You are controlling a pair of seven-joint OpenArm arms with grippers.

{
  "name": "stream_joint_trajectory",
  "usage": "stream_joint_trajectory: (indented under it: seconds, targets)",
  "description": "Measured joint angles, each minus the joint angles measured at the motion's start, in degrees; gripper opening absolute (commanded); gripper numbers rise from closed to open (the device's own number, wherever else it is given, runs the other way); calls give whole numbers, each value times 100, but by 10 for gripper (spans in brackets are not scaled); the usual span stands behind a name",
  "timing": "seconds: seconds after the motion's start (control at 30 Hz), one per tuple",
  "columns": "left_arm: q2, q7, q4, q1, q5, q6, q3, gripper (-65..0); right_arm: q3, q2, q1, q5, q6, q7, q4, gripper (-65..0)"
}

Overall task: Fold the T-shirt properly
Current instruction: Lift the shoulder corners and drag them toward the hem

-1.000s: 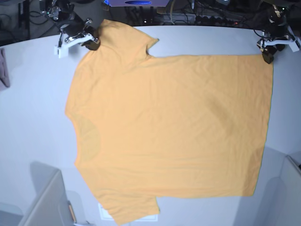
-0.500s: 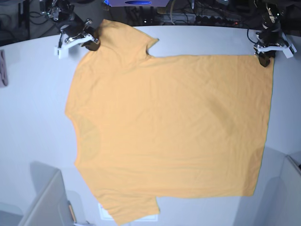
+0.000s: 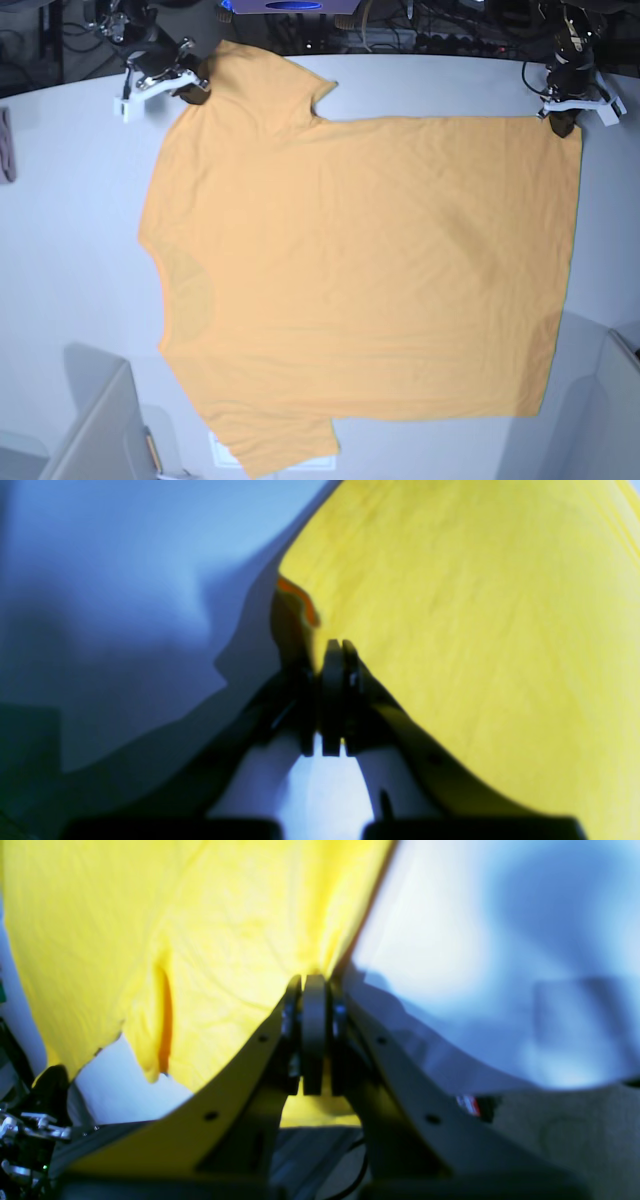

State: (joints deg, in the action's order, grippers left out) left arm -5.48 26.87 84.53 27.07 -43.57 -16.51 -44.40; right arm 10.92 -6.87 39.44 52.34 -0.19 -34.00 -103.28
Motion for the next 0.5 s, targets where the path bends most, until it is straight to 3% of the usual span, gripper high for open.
stream_joint_trajectory:
  seconds: [0.5]
  targets:
    - [-11, 63, 1016, 535, 22, 17, -15, -650, 11, 28, 212, -22, -35, -26, -828, -650]
